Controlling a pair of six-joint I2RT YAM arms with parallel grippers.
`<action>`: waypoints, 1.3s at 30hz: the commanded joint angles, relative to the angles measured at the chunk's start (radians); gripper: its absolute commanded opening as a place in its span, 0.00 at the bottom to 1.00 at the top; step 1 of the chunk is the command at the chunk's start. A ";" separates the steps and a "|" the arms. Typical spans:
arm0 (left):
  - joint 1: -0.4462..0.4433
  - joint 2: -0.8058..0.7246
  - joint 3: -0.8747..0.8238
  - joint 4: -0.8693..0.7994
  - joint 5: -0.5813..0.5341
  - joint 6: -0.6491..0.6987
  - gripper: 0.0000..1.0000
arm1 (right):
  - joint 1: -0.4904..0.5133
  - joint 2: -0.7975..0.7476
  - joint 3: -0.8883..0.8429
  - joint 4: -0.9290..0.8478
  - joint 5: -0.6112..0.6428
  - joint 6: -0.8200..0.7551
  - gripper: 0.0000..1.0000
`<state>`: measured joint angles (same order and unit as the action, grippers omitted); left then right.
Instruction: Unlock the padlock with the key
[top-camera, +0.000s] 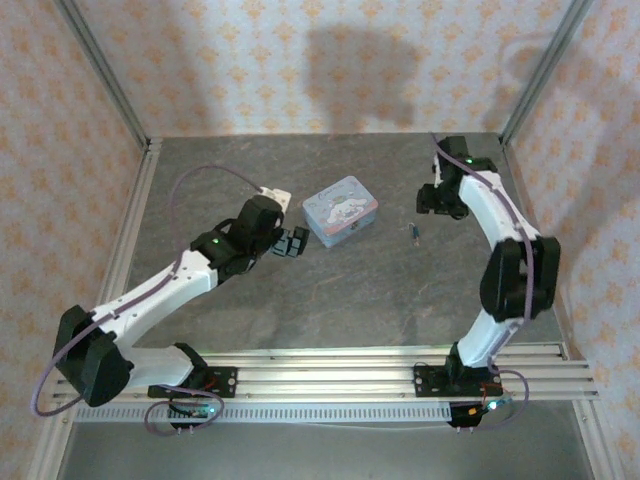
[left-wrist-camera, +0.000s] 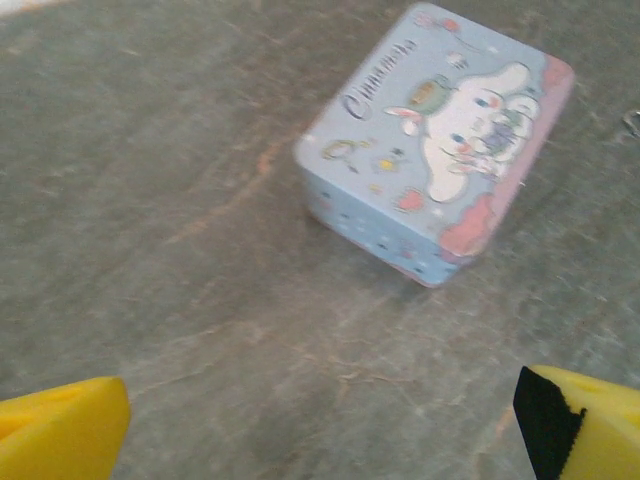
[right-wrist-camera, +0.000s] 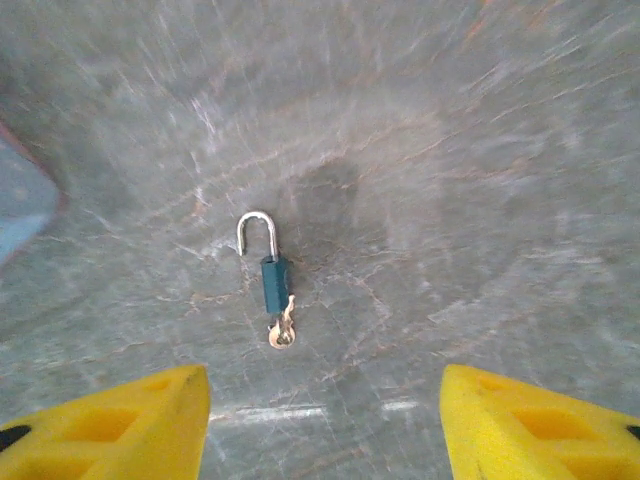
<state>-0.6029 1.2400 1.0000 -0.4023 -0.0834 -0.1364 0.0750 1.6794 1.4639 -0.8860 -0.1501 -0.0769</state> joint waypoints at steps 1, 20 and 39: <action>0.051 -0.068 0.053 -0.060 -0.104 0.066 1.00 | -0.007 -0.154 -0.100 0.059 0.086 -0.001 0.64; 0.522 -0.193 -0.481 0.535 -0.186 0.077 1.00 | -0.007 -0.793 -1.144 1.207 0.395 0.135 0.99; 0.523 -0.015 -0.723 1.149 -0.049 0.185 1.00 | -0.007 -0.414 -1.219 1.744 0.417 0.089 0.99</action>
<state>-0.0841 1.1938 0.2371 0.6483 -0.1455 0.0273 0.0711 1.2308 0.2348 0.7448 0.2443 0.0284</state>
